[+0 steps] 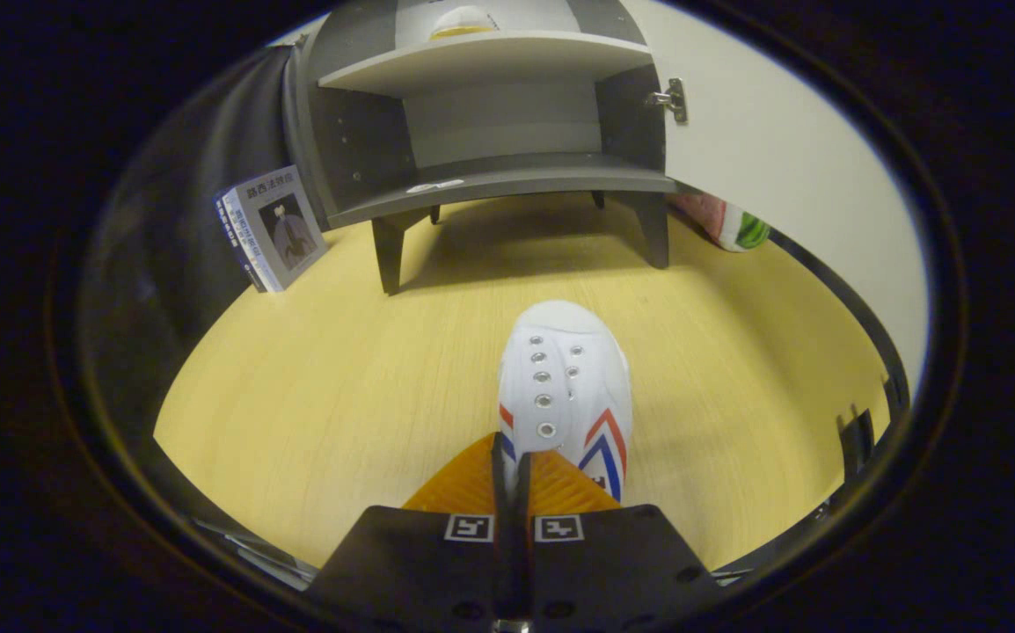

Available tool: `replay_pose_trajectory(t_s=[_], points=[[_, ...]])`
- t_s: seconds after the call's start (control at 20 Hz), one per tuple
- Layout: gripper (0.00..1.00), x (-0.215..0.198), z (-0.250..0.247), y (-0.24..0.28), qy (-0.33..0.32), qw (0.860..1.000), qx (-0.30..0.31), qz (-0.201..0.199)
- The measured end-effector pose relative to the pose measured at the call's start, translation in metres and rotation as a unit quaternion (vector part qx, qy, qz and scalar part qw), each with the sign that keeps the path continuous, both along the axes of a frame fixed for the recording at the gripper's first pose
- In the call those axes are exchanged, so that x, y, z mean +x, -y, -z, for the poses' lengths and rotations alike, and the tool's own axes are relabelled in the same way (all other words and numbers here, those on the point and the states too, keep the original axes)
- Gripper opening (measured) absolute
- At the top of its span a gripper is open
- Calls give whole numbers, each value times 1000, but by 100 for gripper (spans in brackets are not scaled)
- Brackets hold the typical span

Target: Open the shoe cabinet door, grab the shoes and put them into the shoe cabinet, then close the shoe cabinet door.

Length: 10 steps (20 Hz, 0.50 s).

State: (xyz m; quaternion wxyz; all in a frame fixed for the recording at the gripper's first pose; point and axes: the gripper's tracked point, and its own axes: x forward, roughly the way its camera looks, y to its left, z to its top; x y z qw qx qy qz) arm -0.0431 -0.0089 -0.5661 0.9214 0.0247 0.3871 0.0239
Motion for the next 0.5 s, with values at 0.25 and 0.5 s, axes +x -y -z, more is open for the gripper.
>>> replay_pose_trajectory(t_s=[0.25, 0.5], points=[[3, 12, -37, 4, 36, 999, 15, -3], [2, 22, -82, 4, 64, 997, 44, -15]])
